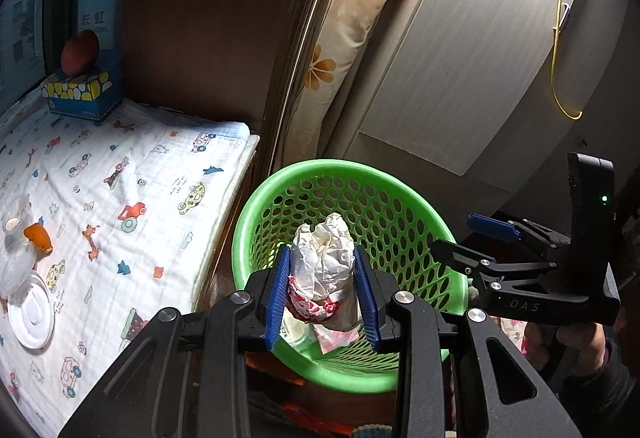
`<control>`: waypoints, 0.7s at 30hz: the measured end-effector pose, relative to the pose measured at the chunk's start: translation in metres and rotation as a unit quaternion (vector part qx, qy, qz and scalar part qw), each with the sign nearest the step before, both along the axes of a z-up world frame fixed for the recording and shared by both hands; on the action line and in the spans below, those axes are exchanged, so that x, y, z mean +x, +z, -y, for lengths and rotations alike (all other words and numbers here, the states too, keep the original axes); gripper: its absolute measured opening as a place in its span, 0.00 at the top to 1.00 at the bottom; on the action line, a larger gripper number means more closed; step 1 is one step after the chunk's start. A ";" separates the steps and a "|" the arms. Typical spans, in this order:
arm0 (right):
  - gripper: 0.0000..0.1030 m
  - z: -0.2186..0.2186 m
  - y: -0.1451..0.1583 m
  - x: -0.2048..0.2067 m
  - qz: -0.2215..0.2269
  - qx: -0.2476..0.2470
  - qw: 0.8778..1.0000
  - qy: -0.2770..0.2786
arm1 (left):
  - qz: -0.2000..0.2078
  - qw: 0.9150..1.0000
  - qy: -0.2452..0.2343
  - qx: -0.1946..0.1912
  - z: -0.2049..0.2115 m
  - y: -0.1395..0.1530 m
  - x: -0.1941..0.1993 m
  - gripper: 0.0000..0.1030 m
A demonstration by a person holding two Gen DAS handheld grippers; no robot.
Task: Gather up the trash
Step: 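Open the left tool over the basket while the right tool releases the foam block into it, then move both tools back over the bed toward the round container and lid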
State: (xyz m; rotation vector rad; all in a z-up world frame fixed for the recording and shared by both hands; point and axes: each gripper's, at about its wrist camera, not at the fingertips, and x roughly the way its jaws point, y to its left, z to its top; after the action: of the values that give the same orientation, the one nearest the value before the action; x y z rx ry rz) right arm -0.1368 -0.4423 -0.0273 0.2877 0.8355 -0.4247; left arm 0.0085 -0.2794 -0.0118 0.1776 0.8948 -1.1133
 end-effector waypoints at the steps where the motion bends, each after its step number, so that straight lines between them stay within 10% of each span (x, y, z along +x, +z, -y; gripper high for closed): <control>1: 0.19 0.001 0.001 -0.001 0.002 0.000 1.000 -0.001 | 0.000 1.000 -0.002 0.002 0.002 -0.001 0.000 0.70; 21: 0.14 -0.003 0.014 -0.017 0.023 -0.011 1.000 -0.014 | -0.014 1.000 -0.016 0.014 0.017 -0.016 -0.016 0.48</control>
State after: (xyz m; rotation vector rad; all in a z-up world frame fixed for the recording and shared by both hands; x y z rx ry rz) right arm -0.1537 -0.4395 -0.0130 0.2888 0.7814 -0.4512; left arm -0.0075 -0.2969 -0.0276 0.2012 0.9354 -1.1349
